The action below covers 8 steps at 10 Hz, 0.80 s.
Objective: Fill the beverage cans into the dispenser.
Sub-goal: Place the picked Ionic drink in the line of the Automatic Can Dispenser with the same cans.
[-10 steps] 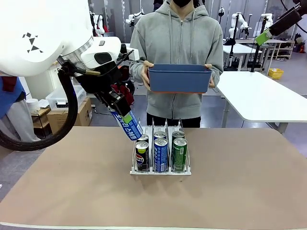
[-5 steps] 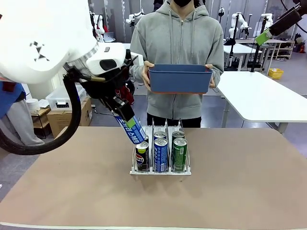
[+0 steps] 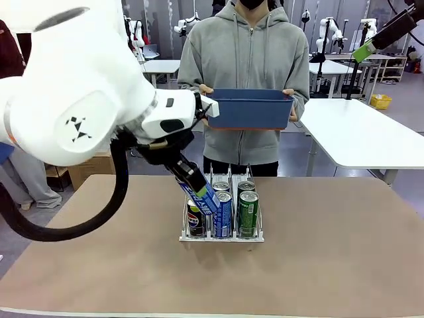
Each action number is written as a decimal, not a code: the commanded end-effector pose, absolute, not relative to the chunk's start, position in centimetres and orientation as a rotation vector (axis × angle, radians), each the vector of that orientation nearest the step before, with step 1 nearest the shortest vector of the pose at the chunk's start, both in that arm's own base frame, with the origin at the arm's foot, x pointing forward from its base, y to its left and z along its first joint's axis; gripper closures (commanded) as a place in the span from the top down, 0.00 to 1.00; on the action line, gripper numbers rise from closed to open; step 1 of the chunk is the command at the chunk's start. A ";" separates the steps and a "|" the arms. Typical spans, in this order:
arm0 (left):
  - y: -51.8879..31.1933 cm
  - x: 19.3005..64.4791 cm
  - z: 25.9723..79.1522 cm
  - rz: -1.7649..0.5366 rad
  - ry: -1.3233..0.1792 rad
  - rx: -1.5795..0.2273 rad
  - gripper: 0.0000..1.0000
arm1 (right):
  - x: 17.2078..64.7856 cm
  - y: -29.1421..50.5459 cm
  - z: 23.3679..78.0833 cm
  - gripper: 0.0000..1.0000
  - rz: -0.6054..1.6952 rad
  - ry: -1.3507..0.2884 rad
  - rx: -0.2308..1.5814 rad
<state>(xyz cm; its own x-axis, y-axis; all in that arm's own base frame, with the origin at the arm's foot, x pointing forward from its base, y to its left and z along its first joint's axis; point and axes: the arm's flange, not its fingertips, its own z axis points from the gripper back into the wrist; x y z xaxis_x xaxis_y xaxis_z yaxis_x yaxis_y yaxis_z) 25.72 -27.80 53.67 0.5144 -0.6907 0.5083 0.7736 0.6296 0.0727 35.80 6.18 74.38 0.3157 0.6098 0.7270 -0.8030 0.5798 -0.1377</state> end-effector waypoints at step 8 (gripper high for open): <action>-30.7 25.4 50.9 -0.866 -0.562 -0.197 0.57 | 35.8 6.1 74.4 1.00 0.947 -0.822 0.261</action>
<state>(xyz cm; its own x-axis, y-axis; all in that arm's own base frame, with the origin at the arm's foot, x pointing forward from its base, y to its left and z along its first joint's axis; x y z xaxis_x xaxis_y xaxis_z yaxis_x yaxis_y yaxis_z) 25.64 -30.96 50.22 0.5158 -0.6759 0.5263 0.7695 0.6357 0.0622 35.80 6.18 74.38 0.3156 0.6098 0.7270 -0.8031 0.5798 -0.1377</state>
